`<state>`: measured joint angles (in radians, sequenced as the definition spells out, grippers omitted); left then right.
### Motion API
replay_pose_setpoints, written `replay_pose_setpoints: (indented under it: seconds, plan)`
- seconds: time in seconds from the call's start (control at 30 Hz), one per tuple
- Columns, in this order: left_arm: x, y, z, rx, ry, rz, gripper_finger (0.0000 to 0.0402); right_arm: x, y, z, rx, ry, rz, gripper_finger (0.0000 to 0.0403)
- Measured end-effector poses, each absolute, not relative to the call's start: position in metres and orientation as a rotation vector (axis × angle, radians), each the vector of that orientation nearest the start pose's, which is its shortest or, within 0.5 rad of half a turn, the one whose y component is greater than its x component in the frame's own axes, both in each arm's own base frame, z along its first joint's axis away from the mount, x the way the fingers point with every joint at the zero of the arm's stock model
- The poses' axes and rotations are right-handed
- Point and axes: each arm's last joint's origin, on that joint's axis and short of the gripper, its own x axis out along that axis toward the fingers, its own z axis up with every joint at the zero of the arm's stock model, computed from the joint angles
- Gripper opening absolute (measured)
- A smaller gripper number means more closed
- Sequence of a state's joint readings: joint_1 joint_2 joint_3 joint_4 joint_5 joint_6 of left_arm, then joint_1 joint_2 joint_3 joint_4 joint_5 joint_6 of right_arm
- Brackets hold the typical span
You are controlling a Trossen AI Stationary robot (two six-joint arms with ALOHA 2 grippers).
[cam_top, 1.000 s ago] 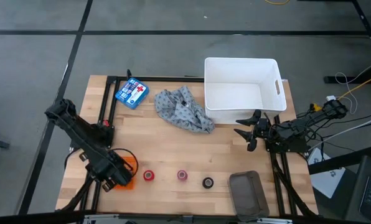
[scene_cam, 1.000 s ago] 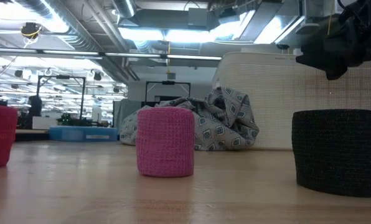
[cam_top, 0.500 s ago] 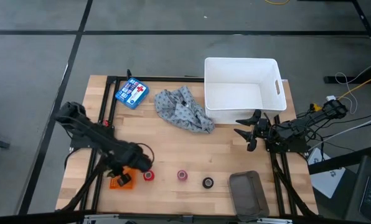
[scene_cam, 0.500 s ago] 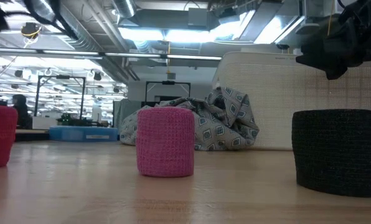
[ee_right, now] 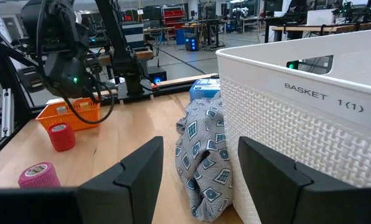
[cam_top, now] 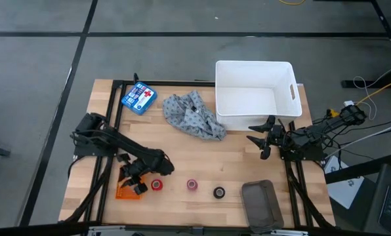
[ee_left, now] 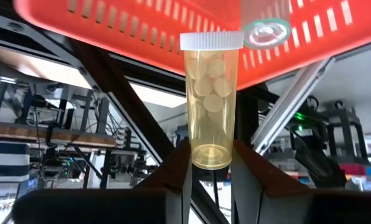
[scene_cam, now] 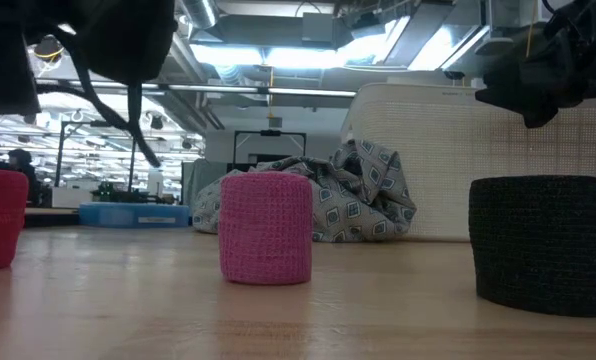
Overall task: Pick & place medical supplies in basket/bin
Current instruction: Put the yellow pill bottle into the orange bin
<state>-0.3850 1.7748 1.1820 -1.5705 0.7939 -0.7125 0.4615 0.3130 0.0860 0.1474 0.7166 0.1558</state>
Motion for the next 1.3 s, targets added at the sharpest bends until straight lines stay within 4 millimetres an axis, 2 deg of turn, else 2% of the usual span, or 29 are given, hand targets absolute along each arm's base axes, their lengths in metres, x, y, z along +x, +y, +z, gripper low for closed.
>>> replay_pose_setpoints:
  seconds: [0.37, 0.67, 1.3]
  plan:
    - [0.234, -0.117, 0.199, -0.815, 2.401, 0.145, 0.0068, 0.107, 0.032, 0.181, 0.110, 0.047, -0.257, 0.0209]
    - [0.210, -0.107, 0.174, -0.855, 2.521, 0.159, 0.0071, 0.107, 0.032, 0.181, 0.110, 0.048, -0.257, 0.0209]
    - [0.209, -0.105, 0.172, -0.840, 2.521, 0.176, 0.0090, 0.107, 0.032, 0.181, 0.110, 0.048, -0.257, 0.0209]
